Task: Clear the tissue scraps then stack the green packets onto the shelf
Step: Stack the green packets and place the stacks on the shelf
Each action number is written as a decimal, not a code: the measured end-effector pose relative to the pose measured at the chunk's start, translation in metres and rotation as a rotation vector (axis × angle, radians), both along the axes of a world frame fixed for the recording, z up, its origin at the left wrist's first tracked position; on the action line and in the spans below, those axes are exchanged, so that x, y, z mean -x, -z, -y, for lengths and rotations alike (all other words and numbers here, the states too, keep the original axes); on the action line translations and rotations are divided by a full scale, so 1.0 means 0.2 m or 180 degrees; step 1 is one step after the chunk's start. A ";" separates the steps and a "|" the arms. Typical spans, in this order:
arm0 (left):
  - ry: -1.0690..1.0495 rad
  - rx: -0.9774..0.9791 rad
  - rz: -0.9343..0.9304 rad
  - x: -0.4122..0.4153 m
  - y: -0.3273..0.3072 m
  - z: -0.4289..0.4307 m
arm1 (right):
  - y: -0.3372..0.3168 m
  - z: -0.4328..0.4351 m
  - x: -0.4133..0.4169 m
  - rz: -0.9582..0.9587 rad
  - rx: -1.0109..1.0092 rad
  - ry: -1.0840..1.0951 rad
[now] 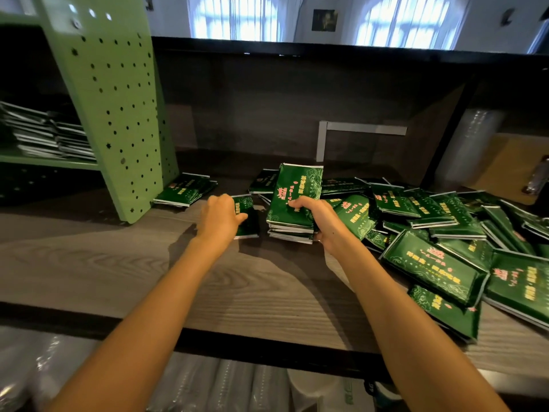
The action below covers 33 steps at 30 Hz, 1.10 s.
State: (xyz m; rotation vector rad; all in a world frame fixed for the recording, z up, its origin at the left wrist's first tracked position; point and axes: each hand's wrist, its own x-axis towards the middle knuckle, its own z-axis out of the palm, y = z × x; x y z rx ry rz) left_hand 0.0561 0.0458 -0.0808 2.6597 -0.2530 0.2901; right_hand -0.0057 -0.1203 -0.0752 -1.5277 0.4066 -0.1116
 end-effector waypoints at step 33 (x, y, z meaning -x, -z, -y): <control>0.0868 0.3599 -0.1203 0.37 -0.20 -0.08 | -0.02 -0.07 0.14 0.0318 0.0300 -0.0182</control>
